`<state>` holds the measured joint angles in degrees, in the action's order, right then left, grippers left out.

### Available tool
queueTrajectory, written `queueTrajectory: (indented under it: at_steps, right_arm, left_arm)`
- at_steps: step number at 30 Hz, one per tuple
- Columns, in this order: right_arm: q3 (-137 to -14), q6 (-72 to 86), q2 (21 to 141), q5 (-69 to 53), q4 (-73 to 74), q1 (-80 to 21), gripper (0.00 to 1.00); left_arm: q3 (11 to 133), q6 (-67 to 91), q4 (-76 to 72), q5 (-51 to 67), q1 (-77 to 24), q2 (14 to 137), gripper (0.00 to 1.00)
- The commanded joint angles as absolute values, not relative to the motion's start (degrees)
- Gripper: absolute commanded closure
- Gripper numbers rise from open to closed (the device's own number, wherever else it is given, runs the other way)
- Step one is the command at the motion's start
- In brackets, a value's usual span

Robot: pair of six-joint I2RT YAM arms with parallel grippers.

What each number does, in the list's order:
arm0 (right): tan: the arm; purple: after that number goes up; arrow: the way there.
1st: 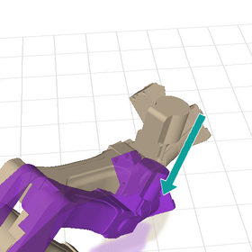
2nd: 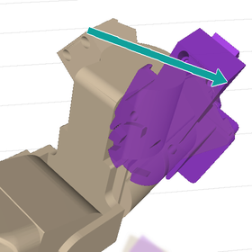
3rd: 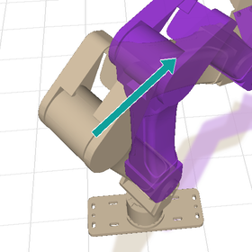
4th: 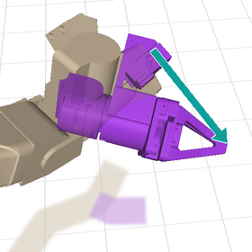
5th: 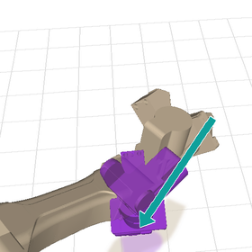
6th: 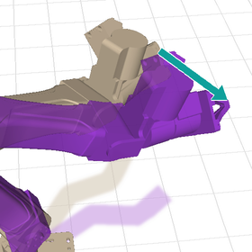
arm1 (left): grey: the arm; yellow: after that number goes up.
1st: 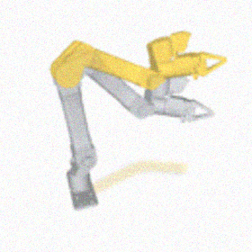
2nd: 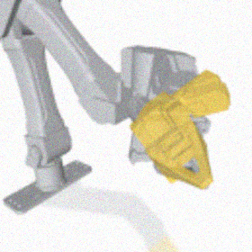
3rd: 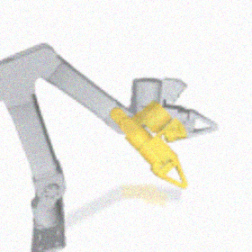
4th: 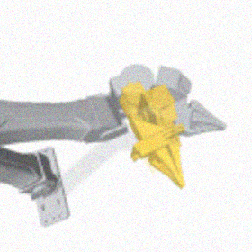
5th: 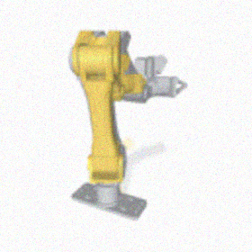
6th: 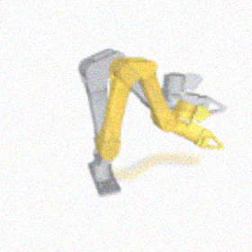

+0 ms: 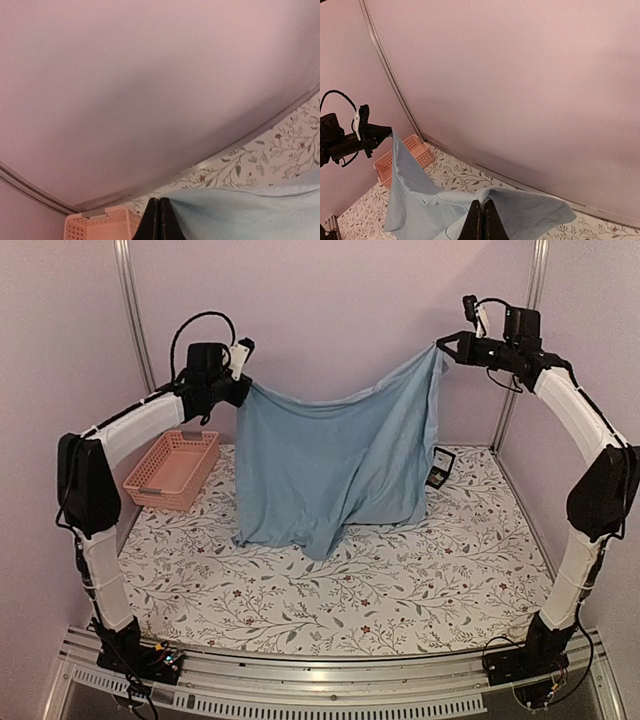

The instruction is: Pin the brooch onto the clothing

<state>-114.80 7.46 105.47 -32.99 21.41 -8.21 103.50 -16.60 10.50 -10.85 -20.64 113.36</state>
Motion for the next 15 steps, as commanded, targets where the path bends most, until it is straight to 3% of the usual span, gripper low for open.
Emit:
queueTrajectory:
  at_steps: [1, 8, 13, 15]
  right_arm:
    - [-129.42, 5.85, 110.7, -34.22, 15.49, -8.02, 1.0]
    - [-126.15, 0.07, 106.83, -37.94, 7.99, -8.02, 1.0]
    - [-110.78, -5.1, 99.39, -42.79, 14.91, -9.11, 1.0]
    - [-99.37, -9.39, 94.29, -41.68, 18.72, -11.54, 1.0]
  left_arm:
    - [112.83, -22.44, 5.16, -17.5, -18.45, 108.38, 1.0]
    - [109.45, -27.1, 1.69, -17.35, -16.56, 101.55, 1.0]
    - [96.59, -23.98, 5.73, -15.85, -17.14, 94.59, 1.0]
    - [89.74, -17.99, 8.47, -16.5, -17.95, 90.69, 1.0]
